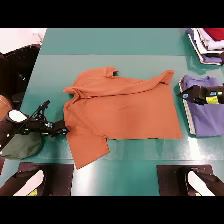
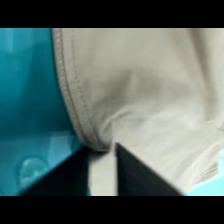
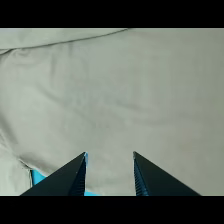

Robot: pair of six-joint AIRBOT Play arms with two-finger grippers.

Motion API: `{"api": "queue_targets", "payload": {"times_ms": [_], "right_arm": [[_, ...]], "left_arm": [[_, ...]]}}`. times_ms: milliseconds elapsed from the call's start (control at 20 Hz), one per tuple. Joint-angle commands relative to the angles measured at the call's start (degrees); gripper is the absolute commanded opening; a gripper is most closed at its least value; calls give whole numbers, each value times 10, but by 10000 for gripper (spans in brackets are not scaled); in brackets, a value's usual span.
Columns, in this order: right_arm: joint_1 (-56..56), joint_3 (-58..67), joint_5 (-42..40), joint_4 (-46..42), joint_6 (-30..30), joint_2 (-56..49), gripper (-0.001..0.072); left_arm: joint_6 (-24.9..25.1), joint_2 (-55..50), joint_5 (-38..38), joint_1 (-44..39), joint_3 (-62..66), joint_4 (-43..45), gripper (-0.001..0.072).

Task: Fold the shirts.

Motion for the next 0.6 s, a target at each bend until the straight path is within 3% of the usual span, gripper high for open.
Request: {"api": "queue_targets", "payload": {"times_ms": [0,200,350,450,550], "right_arm": [[-16,0,15,-3,0,2,328],[-101,-11,70,-64,3,5,328],[-186,-116,81,-144,14,34,334],[-237,-207,66,-146,15,47,555],[-257,-283,46,-146,15,46,551]], "left_arm": [[20,0,8,1,-1,-16,24],[23,6,-2,0,21,-10,23],[22,21,-9,0,52,-3,23],[21,23,-13,0,66,-4,23],[21,23,-14,1,67,-3,23]]}}
